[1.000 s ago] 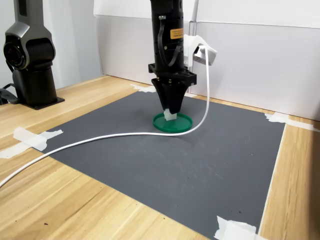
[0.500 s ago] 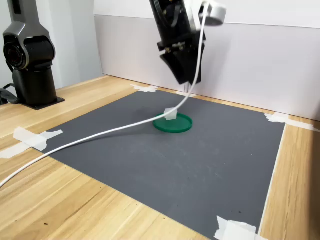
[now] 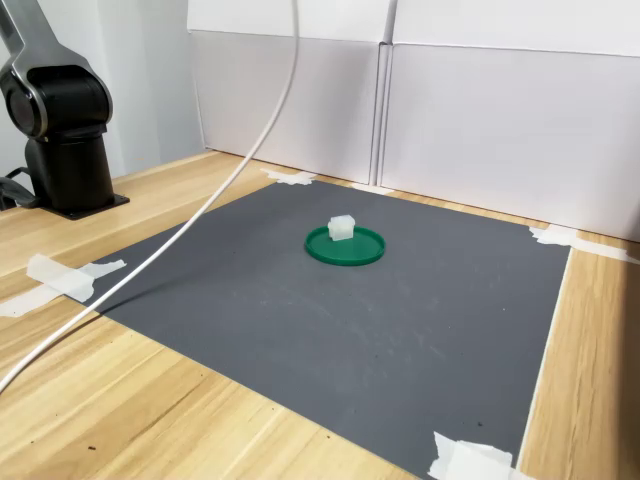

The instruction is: Grasp a white terminal and put it in the green lid.

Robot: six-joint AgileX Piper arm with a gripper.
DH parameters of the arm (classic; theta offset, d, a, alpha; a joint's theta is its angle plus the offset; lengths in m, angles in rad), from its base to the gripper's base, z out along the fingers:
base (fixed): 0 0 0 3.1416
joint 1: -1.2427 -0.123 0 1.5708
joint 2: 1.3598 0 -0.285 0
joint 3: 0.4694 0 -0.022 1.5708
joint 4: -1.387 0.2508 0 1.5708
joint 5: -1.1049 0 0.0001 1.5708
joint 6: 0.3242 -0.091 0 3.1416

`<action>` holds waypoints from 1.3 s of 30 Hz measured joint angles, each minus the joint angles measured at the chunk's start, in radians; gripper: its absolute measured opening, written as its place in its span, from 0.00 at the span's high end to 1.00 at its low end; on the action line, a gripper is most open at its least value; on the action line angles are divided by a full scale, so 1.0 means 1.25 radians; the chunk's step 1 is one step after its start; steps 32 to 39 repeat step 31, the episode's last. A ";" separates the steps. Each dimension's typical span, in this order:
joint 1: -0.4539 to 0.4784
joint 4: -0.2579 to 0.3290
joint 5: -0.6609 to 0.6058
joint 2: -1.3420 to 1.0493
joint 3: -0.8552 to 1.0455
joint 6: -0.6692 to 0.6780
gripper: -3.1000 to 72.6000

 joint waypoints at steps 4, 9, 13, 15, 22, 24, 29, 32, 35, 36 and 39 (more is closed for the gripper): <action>0.016 0.004 0.002 -0.117 0.078 -0.080 0.98; 0.029 0.005 0.002 -0.250 0.172 -0.195 0.98; 0.050 0.010 0.002 -0.338 0.270 -0.236 0.98; 0.069 0.011 0.002 -0.382 0.319 -0.239 0.98; 0.099 0.011 0.001 -0.553 0.491 -0.241 0.98; 0.100 0.011 -0.001 -0.597 0.526 -0.241 0.98; 0.101 0.011 -0.005 -0.674 0.576 -0.241 0.98; 0.101 0.011 -0.005 -0.695 0.586 -0.241 0.98; 0.101 0.011 -0.005 -0.695 0.586 -0.241 0.98; 0.101 0.011 -0.005 -0.695 0.586 -0.241 0.98; 0.101 0.011 -0.005 -0.695 0.586 -0.241 0.98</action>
